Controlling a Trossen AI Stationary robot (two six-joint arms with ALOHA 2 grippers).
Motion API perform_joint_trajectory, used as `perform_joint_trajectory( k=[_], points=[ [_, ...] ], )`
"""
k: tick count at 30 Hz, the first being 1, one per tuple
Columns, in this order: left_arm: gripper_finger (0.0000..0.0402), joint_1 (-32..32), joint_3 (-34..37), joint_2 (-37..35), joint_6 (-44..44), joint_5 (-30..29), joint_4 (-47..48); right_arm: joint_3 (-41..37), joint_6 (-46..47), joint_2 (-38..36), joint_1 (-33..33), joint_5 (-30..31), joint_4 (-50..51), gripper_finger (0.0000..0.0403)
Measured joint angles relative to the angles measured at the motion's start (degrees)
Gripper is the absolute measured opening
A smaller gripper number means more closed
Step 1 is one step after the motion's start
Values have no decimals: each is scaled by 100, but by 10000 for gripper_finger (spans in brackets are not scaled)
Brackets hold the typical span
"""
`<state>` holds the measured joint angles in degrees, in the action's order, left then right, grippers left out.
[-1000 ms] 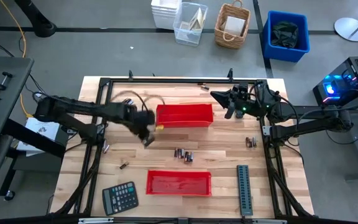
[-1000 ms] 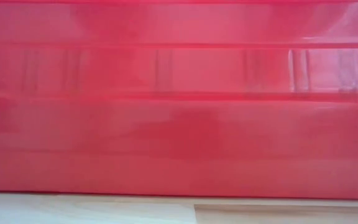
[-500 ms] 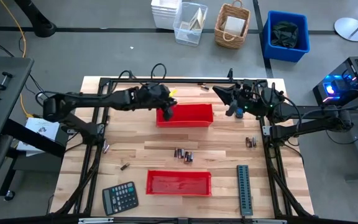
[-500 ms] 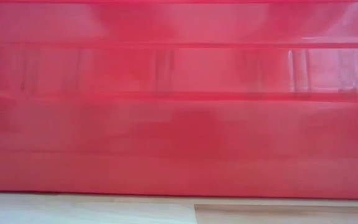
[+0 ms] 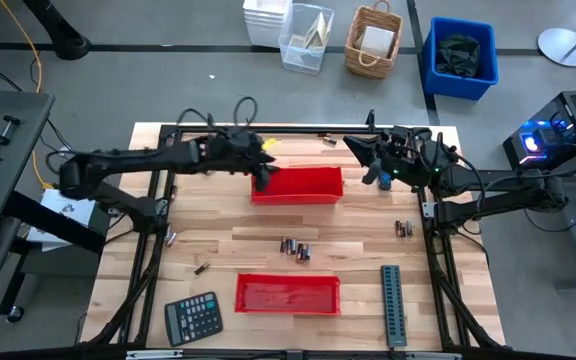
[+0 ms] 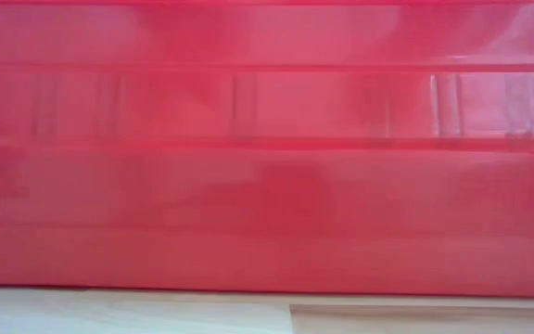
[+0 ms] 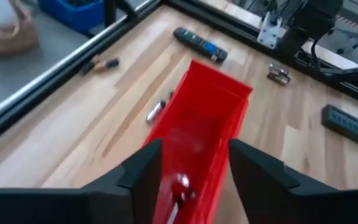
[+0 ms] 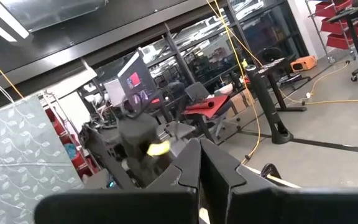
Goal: Sort batteries
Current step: Put the silver battery into the top red bin
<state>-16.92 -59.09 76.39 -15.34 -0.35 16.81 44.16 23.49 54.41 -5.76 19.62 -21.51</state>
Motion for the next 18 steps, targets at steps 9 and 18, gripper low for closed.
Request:
perform_joint_trajectory(
  k=[9, 18],
  points=[
    [238, 812, 252, -1097, -1455, -12, 3700, 0, 0, 0, 0, 13, -16, 0],
    [239, 1934, 1282, -1094, -3259, 190, 4301, 0, -151, 0, -3, 15, -14, 0]
  ],
)
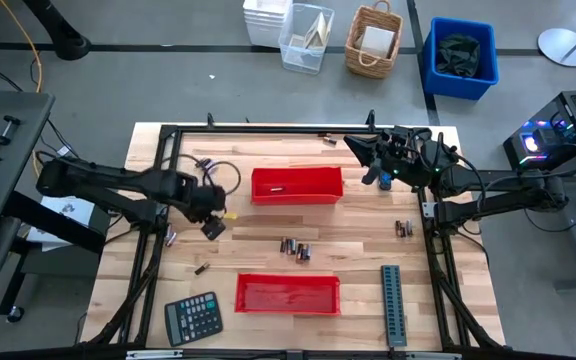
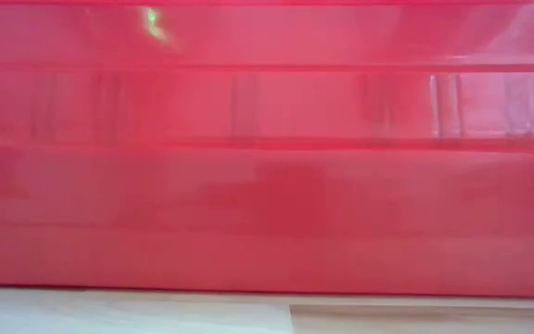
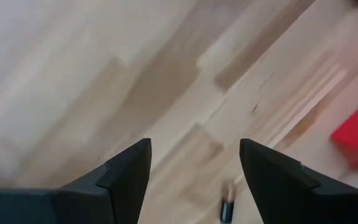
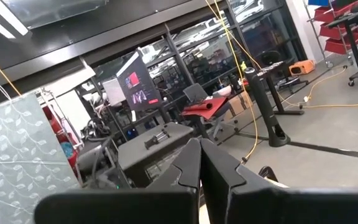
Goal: Sort batteries
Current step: Put the silver battery into the top red bin
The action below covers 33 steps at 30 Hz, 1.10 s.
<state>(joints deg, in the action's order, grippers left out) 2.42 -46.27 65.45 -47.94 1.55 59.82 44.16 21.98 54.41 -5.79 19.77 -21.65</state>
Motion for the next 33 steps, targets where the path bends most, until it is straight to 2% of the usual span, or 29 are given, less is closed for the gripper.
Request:
perform_joint_trajectory(
  k=[4, 8, 13, 21, 27, 33],
  points=[
    [239, 71, 264, 1, -551, 452, 157, 2, 2, 0, -63, 0, 0, 0],
    [239, 60, 324, 95, -681, 1051, 774, 0, -7, 0, -99, 0, 4, 0],
    [239, 74, 327, 383, -564, 1182, 1396, 0, -150, 70, -99, -2, 1, 0],
    [239, 209, 334, 1406, 98, 1322, 1357, 0, 36, 393, -97, -131, 2, 0],
    [239, 149, 661, 2290, 671, 1325, 838, 0, 48, 573, -97, -132, 0, 0],
    [239, -9, 1079, 2546, 262, 1343, 365, 0, -6, 570, -97, -133, -105, 0]
  ],
)
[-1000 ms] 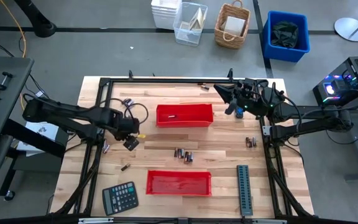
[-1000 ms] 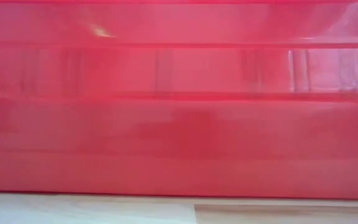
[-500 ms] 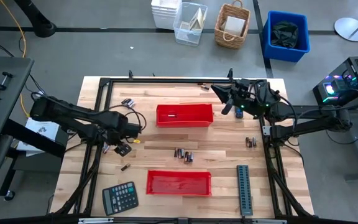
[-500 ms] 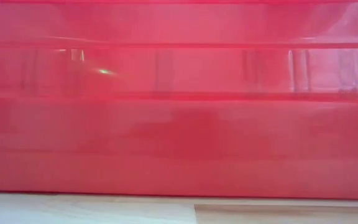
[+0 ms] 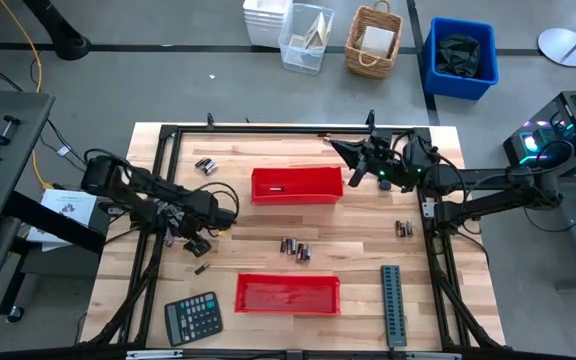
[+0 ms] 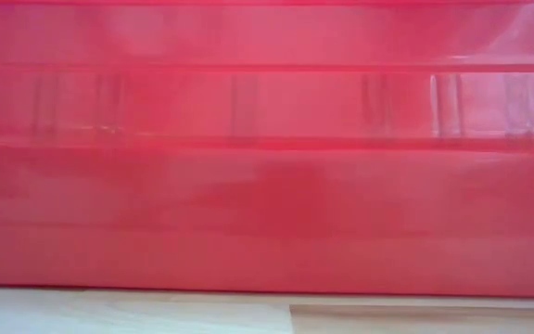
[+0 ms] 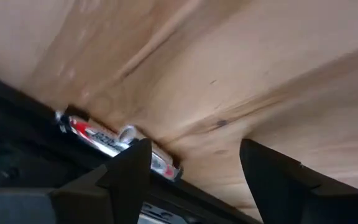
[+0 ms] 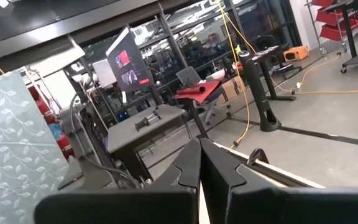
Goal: Sort batteries
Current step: Put the silver battery into the top red bin
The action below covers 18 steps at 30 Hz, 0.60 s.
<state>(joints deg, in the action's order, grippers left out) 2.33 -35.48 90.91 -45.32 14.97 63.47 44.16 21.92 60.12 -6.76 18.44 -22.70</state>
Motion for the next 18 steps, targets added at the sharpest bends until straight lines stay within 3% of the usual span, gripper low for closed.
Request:
perform_joint_trajectory(
  k=[9, 14, 18],
  points=[
    [239, 105, -253, -429, -753, -32, 289, 0, -87, 0, -9, 0, -10, 0],
    [239, 249, -268, -875, -1399, -542, 227, 1, -135, -2, -37, 0, 8, 0],
    [239, 264, -210, -838, -1736, -725, 112, 0, -125, -2, -37, 0, 28, 0]
  ],
)
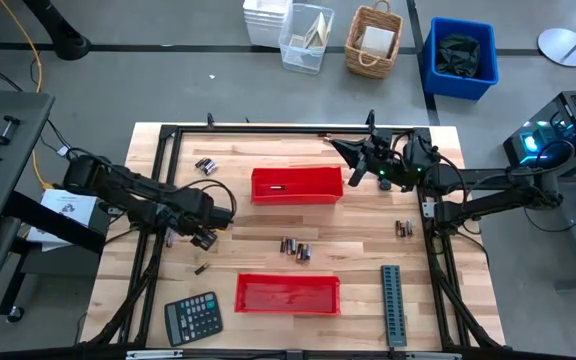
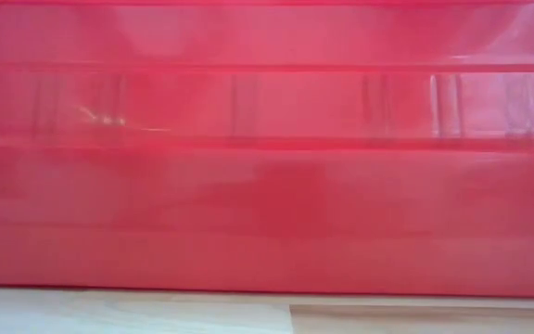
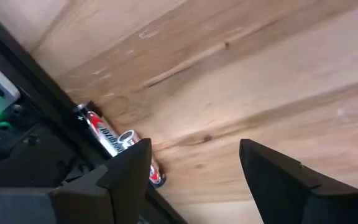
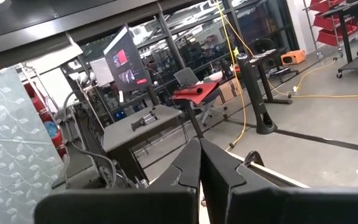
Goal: Sort batteries
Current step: Put the silver battery into the top red bin
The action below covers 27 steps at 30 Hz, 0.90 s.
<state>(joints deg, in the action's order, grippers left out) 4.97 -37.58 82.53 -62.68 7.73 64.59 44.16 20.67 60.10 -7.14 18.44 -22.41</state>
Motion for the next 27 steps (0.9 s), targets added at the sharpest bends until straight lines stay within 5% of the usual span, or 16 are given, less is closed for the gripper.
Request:
perform_joint_trajectory(
  k=[8, 16, 27],
  points=[
    [239, 35, 90, 407, 575, 112, -68, 0, -17, 0, 0, 2, 85, 0],
    [239, -209, 103, 1076, 1902, 1717, 200, 0, -15, -2, 0, 1, 190, 0],
    [229, -308, 218, 2005, 2377, 1428, -14, 0, 275, -2, 2, 0, 552, 0]
  ],
)
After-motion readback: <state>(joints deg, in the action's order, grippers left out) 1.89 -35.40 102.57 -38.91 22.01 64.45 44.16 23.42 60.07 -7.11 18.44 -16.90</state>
